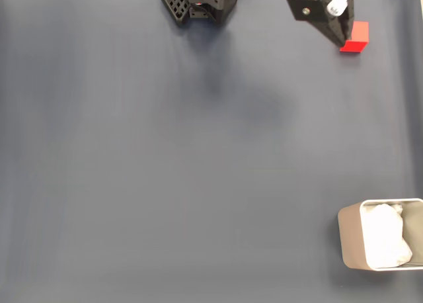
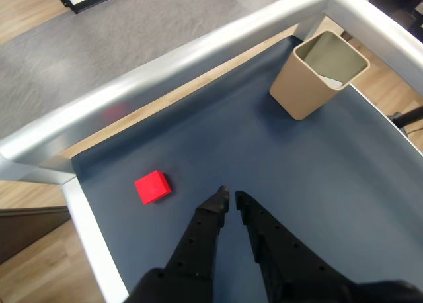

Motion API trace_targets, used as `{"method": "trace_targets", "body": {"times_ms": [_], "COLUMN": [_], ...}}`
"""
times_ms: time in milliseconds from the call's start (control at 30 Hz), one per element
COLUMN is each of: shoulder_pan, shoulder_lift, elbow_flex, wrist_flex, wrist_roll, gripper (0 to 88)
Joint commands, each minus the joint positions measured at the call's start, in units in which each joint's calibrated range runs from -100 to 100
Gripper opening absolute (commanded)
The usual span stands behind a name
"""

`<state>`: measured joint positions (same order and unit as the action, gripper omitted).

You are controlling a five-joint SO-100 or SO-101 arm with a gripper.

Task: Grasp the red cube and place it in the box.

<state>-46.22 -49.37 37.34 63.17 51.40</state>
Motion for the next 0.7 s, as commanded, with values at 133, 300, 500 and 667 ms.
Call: {"method": "trace_targets", "body": {"times_ms": [133, 300, 500, 667], "shoulder_pan": [-6.27, -10.03, -13.02, -15.08], "shoulder_lift": [-0.98, -0.63, -1.06, -1.93], "elbow_flex": [-0.02, 0.34, 1.89, 4.54], "wrist_flex": [-0.95, -0.95, -1.12, -2.02], "wrist_roll": [-0.05, -0.29, 0.20, 1.27], "gripper": [1.4, 1.7, 2.9, 2.9]}}
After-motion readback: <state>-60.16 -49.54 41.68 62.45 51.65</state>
